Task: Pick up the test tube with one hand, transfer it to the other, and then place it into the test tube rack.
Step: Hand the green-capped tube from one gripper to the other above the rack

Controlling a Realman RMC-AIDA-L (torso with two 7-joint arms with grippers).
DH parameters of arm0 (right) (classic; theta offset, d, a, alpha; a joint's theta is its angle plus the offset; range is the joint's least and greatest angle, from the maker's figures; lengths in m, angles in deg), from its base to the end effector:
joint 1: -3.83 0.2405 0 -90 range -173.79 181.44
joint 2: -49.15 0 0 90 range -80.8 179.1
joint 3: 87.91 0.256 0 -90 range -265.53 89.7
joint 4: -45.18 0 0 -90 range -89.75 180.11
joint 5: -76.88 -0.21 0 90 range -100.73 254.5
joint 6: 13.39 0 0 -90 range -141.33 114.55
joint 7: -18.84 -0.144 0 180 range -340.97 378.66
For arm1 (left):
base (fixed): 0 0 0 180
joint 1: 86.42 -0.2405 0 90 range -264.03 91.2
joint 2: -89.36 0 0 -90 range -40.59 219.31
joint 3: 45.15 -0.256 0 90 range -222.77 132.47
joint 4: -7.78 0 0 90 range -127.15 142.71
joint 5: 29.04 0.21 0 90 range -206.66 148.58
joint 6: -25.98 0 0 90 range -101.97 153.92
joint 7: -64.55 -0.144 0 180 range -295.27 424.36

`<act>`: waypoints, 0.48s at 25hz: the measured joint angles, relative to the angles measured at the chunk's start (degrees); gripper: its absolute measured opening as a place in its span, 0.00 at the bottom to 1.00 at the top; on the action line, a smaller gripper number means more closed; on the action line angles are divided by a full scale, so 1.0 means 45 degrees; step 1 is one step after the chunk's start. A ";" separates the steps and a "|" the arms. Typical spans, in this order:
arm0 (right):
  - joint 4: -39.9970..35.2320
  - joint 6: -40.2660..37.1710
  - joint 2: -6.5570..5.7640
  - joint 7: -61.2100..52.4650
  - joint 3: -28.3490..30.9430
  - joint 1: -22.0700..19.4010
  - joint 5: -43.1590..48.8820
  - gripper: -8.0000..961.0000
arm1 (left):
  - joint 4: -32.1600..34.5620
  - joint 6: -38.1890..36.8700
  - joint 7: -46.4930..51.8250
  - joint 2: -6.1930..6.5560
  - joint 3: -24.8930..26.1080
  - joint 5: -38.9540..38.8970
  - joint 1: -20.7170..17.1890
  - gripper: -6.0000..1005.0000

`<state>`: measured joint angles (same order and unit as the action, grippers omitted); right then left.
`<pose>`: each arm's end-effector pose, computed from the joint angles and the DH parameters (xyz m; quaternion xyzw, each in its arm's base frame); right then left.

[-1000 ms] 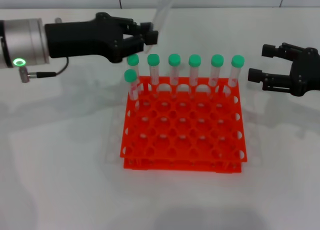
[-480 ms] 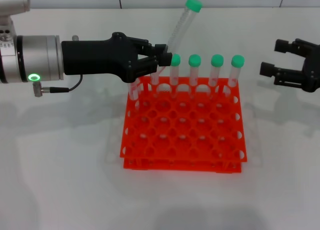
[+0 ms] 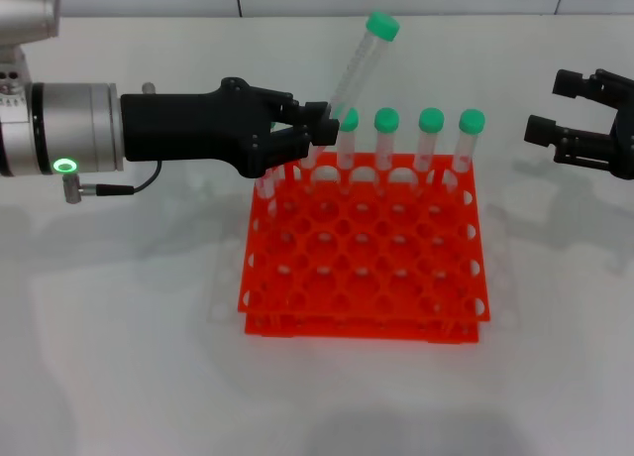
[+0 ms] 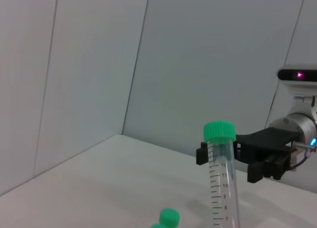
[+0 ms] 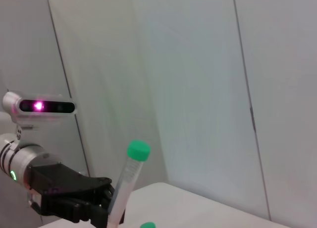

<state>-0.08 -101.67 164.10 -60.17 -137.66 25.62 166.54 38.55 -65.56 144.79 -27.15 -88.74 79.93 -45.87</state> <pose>0.2599 0.3297 0.0591 -0.9008 0.1746 0.3334 0.2166 -0.2016 0.3615 -0.0052 -0.9447 -0.1617 -0.2796 0.0577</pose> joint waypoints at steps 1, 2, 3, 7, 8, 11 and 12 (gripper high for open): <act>0.0000 -0.0041 0.0001 -0.0003 0.0001 0.0000 -0.0001 0.86 | -0.0001 0.0008 -0.0001 -0.0007 -0.0020 0.0002 -0.0011 0.20; 0.0007 -0.0086 0.0000 -0.0003 0.0001 0.0000 -0.0003 0.86 | -0.0002 0.0010 0.0000 -0.0022 -0.0025 0.0003 -0.0038 0.20; 0.0025 -0.0131 0.0001 -0.0001 0.0001 0.0000 -0.0003 0.86 | -0.0002 0.0010 -0.0001 -0.0038 -0.0027 0.0004 -0.0070 0.20; 0.0049 -0.0211 0.0009 0.0005 -0.0005 0.0002 -0.0002 0.86 | -0.0003 -0.0009 -0.0001 -0.0104 -0.0069 0.0009 -0.0151 0.20; 0.0059 -0.0236 0.0012 0.0006 -0.0004 0.0013 -0.0002 0.86 | -0.0003 -0.0009 -0.0001 -0.0116 -0.0098 0.0010 -0.0163 0.20; 0.0081 -0.0301 0.0021 -0.0002 -0.0061 0.0087 -0.0004 0.86 | -0.0030 -0.0006 -0.0006 -0.0130 -0.0138 0.0010 -0.0180 0.20; 0.0080 -0.0311 0.0030 -0.0011 -0.0107 0.0127 -0.0005 0.86 | -0.0056 -0.0005 -0.0024 -0.0131 -0.0147 0.0013 -0.0187 0.20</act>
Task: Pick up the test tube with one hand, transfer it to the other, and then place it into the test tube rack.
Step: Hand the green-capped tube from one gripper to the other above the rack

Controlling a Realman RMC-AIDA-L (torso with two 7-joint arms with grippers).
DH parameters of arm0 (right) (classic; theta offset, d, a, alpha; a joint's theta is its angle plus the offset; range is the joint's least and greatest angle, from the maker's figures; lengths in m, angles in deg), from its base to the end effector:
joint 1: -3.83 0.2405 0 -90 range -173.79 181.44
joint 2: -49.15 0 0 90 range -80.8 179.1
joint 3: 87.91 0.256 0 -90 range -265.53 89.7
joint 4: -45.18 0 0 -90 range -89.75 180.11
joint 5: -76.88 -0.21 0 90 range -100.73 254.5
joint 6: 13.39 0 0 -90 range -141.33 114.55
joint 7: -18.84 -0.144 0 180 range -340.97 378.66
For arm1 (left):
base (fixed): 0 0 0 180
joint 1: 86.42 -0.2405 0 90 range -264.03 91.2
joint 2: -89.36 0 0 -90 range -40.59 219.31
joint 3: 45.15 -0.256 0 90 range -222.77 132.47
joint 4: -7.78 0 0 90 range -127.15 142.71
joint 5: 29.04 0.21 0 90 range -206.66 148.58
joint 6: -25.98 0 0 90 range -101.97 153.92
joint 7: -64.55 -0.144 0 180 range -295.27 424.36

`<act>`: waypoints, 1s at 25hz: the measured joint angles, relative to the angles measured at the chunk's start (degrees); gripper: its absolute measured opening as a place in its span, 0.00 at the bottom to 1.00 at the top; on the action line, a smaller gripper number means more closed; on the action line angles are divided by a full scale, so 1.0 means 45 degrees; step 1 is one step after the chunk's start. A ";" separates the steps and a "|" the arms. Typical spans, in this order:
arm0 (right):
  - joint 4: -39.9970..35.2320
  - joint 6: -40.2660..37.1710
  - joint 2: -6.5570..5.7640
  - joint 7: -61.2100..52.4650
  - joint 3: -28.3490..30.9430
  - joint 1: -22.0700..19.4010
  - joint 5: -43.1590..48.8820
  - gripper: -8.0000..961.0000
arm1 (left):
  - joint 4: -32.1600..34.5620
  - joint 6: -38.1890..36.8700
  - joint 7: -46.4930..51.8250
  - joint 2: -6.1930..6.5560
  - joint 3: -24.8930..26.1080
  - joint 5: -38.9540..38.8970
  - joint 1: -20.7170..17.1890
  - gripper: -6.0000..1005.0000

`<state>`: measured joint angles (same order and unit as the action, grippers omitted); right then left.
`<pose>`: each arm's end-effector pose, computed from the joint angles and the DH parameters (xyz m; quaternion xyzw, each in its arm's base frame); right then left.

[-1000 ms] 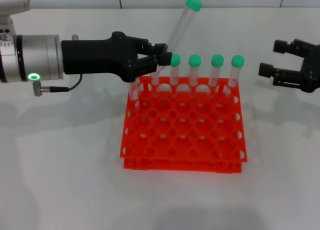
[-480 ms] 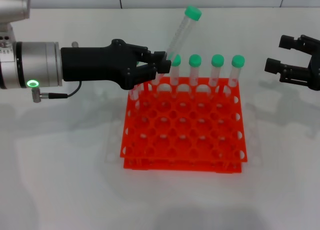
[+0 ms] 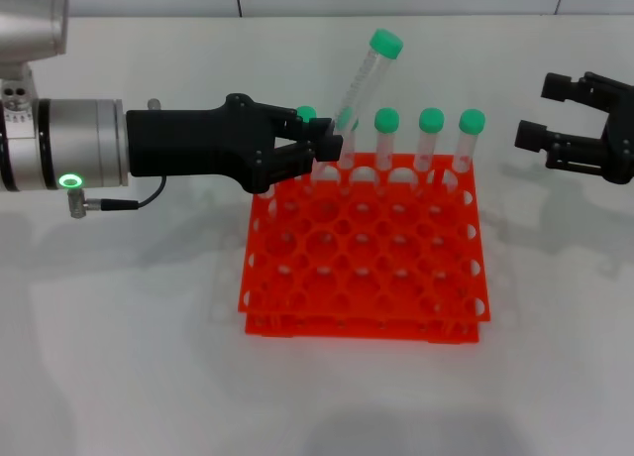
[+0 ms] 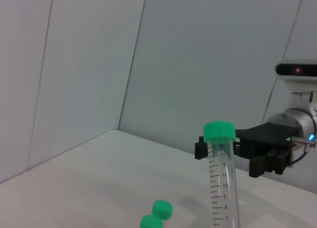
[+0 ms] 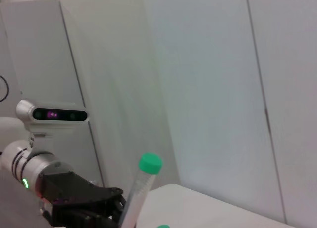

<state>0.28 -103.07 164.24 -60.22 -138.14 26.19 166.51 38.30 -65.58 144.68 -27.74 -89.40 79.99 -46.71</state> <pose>0.2543 0.3284 0.0553 -0.9039 0.1685 0.3389 0.1992 -0.2052 0.3553 -0.0114 -0.9440 -0.1691 -0.2786 0.0508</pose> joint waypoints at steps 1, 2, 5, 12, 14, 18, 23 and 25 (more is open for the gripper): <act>-0.0002 -0.0011 0.0009 -0.0003 -0.0022 0.0028 -0.0009 0.86 | -0.0023 -0.0008 -0.0042 -0.0008 -0.0010 0.0000 0.0000 0.20; -0.0003 -0.0034 0.0016 -0.0008 -0.0042 0.0080 -0.0039 0.86 | -0.0024 -0.0015 -0.0052 -0.0013 -0.0012 -0.0002 0.0000 0.20; 0.0069 -0.0122 0.0036 -0.0019 -0.0112 0.0318 -0.0126 0.85 | -0.0026 -0.0022 -0.0056 -0.0018 -0.0013 -0.0004 0.0001 0.20; 0.0384 -0.0134 0.0092 -0.0100 -0.0528 0.1040 -0.0160 0.85 | -0.0042 0.0046 -0.0168 -0.0029 -0.0030 -0.0003 -0.0081 0.20; 0.0464 -0.0119 0.0096 -0.0101 -0.0577 0.1125 -0.0181 0.85 | -0.0043 0.0060 -0.0185 -0.0047 -0.0030 -0.0002 -0.0132 0.20; 0.0740 -0.0055 0.0112 -0.0044 -0.0900 0.1398 -0.0393 0.85 | -0.0050 0.0065 -0.0209 -0.0072 -0.0030 0.0005 -0.0228 0.20; 0.0778 -0.0043 0.0128 -0.0044 -0.1225 0.1442 -0.0796 0.84 | -0.0064 0.0052 -0.0227 -0.0124 -0.0042 0.0010 -0.0257 0.20; 0.0779 -0.0034 0.0132 -0.0042 -0.1356 0.1468 -0.0944 0.84 | -0.0064 0.0059 -0.0228 -0.0153 -0.0100 0.0010 -0.0263 0.20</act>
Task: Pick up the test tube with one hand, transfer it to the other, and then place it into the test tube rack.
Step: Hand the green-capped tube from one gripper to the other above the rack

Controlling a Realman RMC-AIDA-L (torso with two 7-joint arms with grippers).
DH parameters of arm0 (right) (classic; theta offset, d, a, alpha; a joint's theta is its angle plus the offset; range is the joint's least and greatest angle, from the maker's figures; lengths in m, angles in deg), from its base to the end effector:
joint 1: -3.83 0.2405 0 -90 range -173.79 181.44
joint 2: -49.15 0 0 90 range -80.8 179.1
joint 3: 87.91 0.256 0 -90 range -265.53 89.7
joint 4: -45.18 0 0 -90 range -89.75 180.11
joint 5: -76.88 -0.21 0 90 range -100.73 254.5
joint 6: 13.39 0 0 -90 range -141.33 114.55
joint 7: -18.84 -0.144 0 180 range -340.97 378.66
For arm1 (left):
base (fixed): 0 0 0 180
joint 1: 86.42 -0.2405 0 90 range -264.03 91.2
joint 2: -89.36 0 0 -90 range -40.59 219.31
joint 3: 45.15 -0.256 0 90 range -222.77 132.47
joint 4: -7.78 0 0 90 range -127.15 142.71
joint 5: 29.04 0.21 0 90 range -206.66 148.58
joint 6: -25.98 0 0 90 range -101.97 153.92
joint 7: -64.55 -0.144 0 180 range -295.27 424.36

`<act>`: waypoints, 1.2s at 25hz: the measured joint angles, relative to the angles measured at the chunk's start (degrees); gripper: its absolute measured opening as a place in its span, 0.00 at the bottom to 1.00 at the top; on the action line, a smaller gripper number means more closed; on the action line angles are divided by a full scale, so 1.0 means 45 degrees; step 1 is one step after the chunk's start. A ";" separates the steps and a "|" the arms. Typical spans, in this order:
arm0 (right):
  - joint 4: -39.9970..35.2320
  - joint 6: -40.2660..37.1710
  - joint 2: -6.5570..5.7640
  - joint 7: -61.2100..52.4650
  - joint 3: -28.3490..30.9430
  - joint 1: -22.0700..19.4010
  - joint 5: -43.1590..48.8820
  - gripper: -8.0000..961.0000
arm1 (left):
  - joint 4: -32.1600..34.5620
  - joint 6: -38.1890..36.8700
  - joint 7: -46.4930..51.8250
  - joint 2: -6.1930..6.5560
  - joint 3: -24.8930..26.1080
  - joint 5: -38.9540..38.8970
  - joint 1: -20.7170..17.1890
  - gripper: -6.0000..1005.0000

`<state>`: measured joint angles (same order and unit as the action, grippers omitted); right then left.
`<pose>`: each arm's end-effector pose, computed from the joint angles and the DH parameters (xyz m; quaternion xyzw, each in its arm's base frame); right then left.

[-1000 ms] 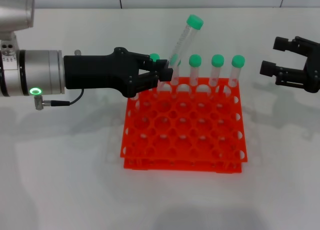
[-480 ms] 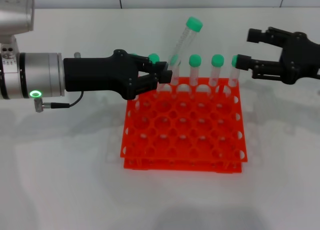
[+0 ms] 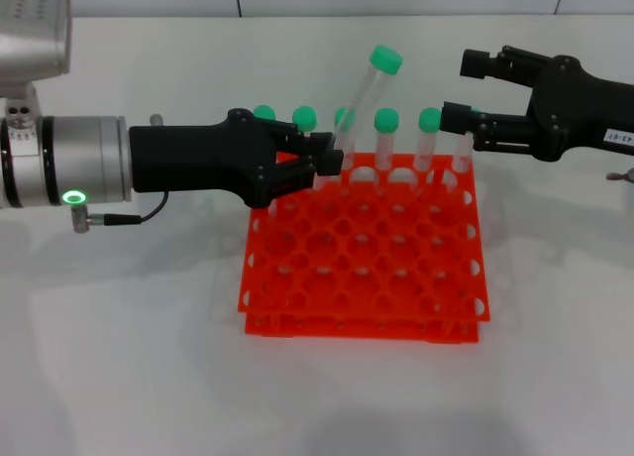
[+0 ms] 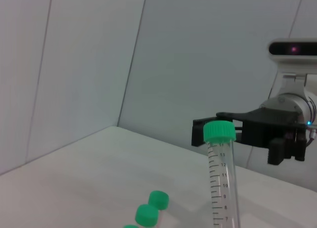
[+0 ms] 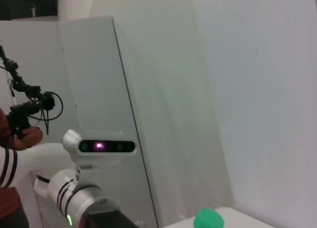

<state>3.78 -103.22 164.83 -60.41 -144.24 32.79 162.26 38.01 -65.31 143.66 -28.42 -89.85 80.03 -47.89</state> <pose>0.2080 0.3467 0.0307 -0.9105 0.1348 0.3679 0.1322 -0.2107 0.3485 -0.0179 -0.9434 -0.1733 -0.2782 0.0497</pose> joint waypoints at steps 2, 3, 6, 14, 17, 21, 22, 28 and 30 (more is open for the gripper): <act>0.0001 0.0017 0.0000 0.0003 -0.0044 0.0033 -0.0059 0.84 | 0.0000 0.0006 -0.0001 -0.0035 -0.0048 0.0000 0.0010 0.20; 0.0001 0.0028 0.0007 0.0004 -0.0050 0.0046 -0.0063 0.84 | 0.0000 0.0006 -0.0002 -0.0050 -0.0056 0.0000 0.0018 0.20; 0.0034 0.0082 0.0032 0.0011 -0.0210 0.0092 -0.0138 0.84 | 0.0000 0.0018 -0.0002 -0.0080 -0.0070 0.0001 0.0031 0.20; 0.0157 0.0373 0.0044 0.0030 -0.0797 0.0218 -0.0400 0.83 | 0.0002 0.0052 -0.0002 -0.0085 -0.0069 0.0000 0.0018 0.20; 0.0158 0.0398 0.0045 0.0016 -0.0839 0.0260 -0.0441 0.83 | 0.0002 0.0064 -0.0002 -0.0081 -0.0078 0.0052 0.0012 0.20; 0.0158 0.0408 0.0043 0.0006 -0.0858 0.0283 -0.0539 0.83 | 0.0002 0.0084 -0.0002 -0.0092 -0.0086 0.0232 0.0054 0.20; 0.0158 0.0412 0.0043 0.0002 -0.0861 0.0289 -0.0546 0.83 | 0.0002 0.0084 -0.0002 -0.0092 -0.0086 0.0232 0.0054 0.20; 0.0159 0.0607 0.0054 0.0000 -0.1243 0.0341 -0.0761 0.82 | 0.0002 0.0233 -0.0002 -0.0130 -0.0091 0.0262 0.0101 0.20; 0.0159 0.0711 0.0052 0.0021 -0.1430 0.0343 -0.0890 0.82 | 0.0002 0.0241 -0.0002 -0.0132 -0.0115 0.0269 0.0102 0.20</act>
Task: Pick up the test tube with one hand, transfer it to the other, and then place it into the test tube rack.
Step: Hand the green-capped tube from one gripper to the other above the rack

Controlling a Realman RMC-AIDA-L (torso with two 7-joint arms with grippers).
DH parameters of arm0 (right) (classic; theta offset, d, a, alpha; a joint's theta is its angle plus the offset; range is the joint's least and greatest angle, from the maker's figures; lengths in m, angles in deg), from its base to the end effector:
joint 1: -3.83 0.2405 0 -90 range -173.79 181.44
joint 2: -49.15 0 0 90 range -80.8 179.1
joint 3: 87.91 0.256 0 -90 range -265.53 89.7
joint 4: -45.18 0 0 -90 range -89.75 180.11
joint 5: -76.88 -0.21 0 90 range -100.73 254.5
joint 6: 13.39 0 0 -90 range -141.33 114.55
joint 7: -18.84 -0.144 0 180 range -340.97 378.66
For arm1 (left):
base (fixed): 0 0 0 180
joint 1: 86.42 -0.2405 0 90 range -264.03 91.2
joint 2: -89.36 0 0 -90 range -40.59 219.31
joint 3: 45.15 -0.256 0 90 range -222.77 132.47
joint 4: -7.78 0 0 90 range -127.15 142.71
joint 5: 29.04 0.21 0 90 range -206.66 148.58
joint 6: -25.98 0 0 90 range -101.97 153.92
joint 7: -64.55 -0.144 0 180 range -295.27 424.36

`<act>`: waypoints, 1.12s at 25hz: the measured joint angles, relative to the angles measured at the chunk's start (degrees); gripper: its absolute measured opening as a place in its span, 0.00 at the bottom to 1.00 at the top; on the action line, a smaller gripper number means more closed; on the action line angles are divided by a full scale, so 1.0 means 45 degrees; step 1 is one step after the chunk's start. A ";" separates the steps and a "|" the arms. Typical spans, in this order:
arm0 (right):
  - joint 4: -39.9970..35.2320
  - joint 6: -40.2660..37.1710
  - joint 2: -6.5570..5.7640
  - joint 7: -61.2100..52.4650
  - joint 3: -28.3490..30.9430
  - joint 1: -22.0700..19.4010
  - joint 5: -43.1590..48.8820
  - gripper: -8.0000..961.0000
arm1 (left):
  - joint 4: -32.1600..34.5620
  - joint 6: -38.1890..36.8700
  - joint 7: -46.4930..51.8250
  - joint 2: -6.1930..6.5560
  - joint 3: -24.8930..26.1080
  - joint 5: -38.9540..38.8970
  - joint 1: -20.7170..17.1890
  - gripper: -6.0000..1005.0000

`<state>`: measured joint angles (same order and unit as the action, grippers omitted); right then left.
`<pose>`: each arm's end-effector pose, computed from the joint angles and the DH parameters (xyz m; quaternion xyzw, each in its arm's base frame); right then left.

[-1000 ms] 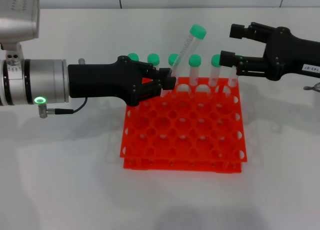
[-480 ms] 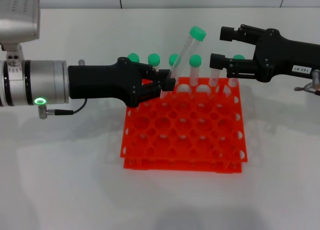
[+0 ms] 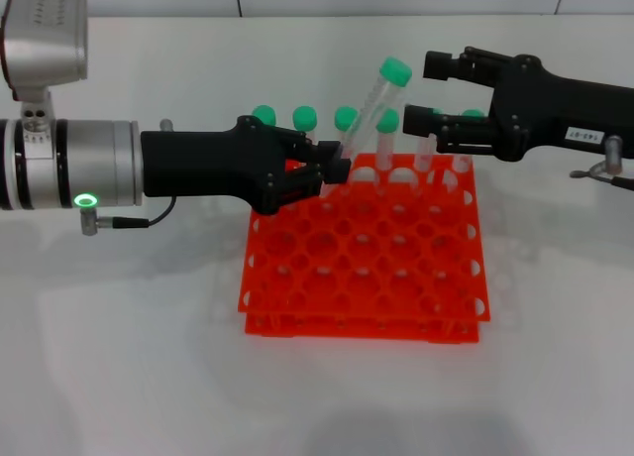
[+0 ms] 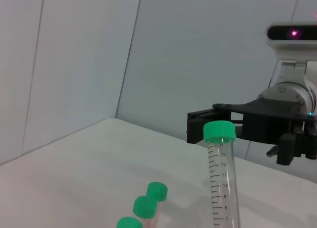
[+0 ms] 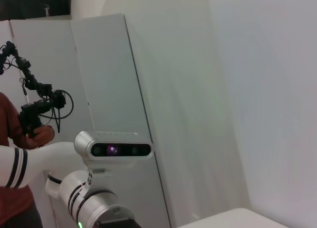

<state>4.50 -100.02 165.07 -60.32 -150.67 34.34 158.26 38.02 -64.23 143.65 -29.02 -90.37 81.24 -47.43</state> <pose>0.1910 0.3519 0.0140 -0.9139 0.1290 0.3679 0.1133 -0.2091 0.3486 -0.0248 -0.9473 -0.1718 -0.2662 0.0465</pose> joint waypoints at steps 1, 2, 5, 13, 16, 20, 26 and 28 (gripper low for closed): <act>0.0000 0.0057 -0.0003 0.0006 -0.0093 0.0004 -0.0060 0.82 | 0.0000 0.0006 0.0000 -0.0001 -0.0050 0.0000 0.0012 0.20; 0.0000 0.0101 -0.0005 0.0008 -0.0131 0.0007 -0.0090 0.82 | 0.0000 0.0012 0.0000 -0.0007 -0.0082 0.0001 0.0037 0.20; 0.0000 0.0186 -0.0009 0.0011 -0.0194 0.0033 -0.0113 0.82 | 0.0000 0.0024 0.0004 -0.0034 -0.0125 0.0002 0.0123 0.20; -0.0005 0.0288 -0.0032 -0.0026 -0.0252 0.0139 -0.0115 0.82 | 0.0000 0.0036 0.0010 -0.0041 -0.0128 0.0012 0.0239 0.20; -0.0015 0.0294 -0.0036 -0.0030 -0.0253 0.0151 -0.0116 0.81 | 0.0000 0.0090 0.0020 -0.0044 -0.0168 0.0025 0.0290 0.20; -0.0015 0.0334 -0.0039 -0.0027 -0.0249 0.0153 -0.0116 0.81 | 0.0000 0.0144 0.0083 -0.0060 -0.0302 0.0027 0.0340 0.20; -0.0012 0.0347 -0.0054 -0.0030 -0.0223 0.0154 -0.0115 0.81 | -0.0001 0.0148 0.0086 -0.0061 -0.0320 0.0027 0.0348 0.20; -0.0011 0.0367 -0.0058 -0.0032 -0.0205 0.0155 -0.0115 0.81 | 0.0000 0.0148 0.0086 -0.0060 -0.0321 0.0027 0.0345 0.20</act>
<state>4.45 -98.37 164.81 -60.46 -151.60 35.03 157.74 38.02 -63.56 144.03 -29.29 -91.82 81.36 -45.88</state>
